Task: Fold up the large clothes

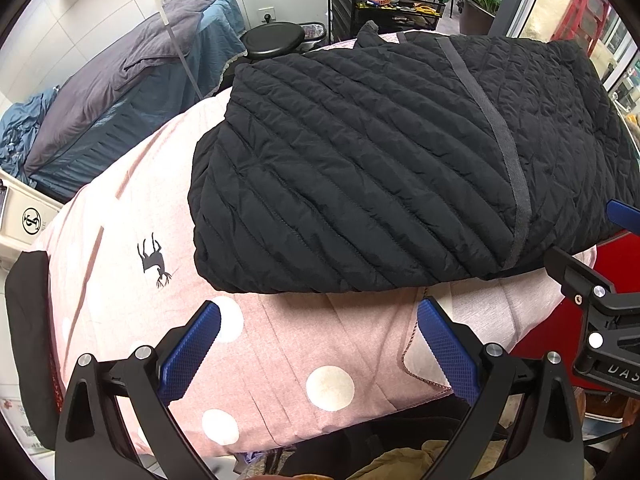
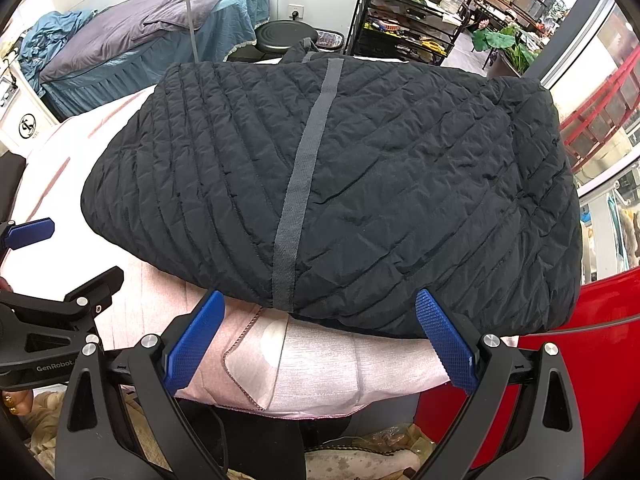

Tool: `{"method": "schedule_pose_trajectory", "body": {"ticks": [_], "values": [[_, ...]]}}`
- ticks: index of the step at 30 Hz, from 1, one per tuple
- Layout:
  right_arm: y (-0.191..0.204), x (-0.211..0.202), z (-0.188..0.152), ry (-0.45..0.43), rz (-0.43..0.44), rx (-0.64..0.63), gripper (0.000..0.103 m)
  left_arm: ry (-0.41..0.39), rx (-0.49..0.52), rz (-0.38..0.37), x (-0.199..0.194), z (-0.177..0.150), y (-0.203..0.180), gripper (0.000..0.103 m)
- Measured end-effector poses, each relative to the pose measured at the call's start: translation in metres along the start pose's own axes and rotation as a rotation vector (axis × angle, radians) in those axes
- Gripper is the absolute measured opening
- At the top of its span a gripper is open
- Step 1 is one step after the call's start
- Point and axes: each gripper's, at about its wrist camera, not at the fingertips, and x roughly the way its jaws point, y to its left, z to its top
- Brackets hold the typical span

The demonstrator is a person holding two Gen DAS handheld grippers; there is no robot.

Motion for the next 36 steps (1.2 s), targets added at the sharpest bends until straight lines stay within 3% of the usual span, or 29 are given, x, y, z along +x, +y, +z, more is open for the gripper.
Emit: {"method": "schedule_pose_trajectory", "body": {"ticks": [9, 15, 25, 36], "values": [[0.001, -0.001, -0.001, 0.001, -0.001, 0.000, 0.095, -0.002, -0.001, -0.012, -0.002, 0.000, 0.001, 0.097], [0.002, -0.004, -0.002, -0.001, -0.002, 0.003, 0.095, -0.066, -0.014, -0.037, -0.010, -0.002, 0.005, 0.097], [0.000, -0.004, -0.004, -0.003, -0.002, 0.007, 0.095, -0.086, -0.008, -0.061, -0.013, -0.002, 0.000, 0.097], [0.000, -0.005, -0.004, -0.002, -0.003, 0.008, 0.095, -0.065, 0.013, 0.021, -0.008, 0.002, -0.002, 0.097]]}}
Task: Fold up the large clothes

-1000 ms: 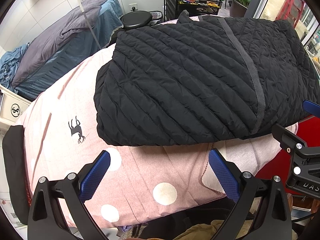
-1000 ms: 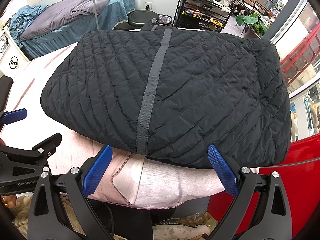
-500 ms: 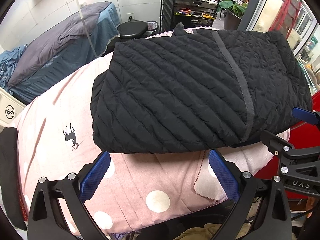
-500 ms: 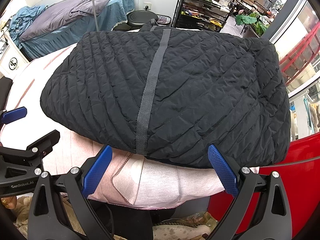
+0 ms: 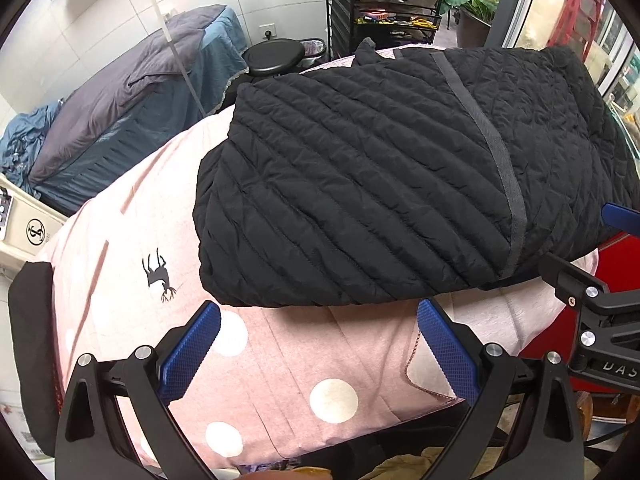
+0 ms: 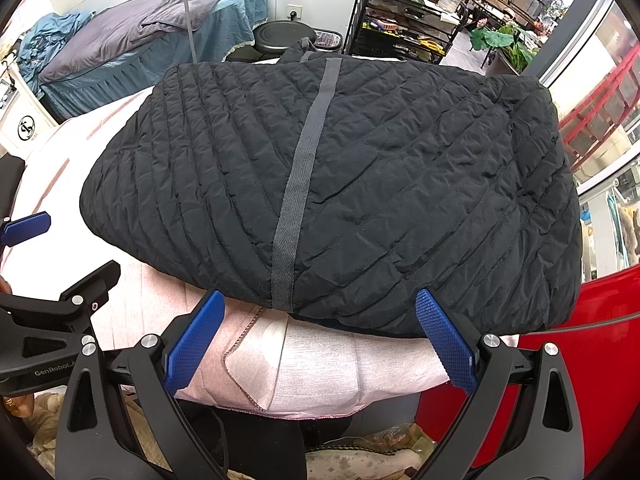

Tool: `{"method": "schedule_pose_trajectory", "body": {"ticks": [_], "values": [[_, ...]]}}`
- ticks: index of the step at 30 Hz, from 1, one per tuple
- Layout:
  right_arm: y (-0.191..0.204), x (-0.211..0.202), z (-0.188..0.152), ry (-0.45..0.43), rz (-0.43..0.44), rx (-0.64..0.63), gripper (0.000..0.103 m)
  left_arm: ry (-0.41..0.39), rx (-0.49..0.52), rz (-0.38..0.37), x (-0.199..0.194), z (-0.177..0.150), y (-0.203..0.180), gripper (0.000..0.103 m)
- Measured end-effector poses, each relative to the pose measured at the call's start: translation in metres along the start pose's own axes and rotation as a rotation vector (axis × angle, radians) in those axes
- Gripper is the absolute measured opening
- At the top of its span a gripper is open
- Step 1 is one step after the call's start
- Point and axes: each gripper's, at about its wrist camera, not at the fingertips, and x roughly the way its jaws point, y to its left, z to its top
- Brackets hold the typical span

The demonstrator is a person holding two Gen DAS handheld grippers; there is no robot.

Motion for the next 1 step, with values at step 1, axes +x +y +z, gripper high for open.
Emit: {"method": "schedule_pose_trajectory", "body": {"ticks": [1], "values": [[-0.0003, 0.0002, -0.0003, 0.000, 0.000, 0.000, 0.095, -0.001, 0.000, 0.000, 0.0001, 0.0003, 0.0001, 0.097]]}}
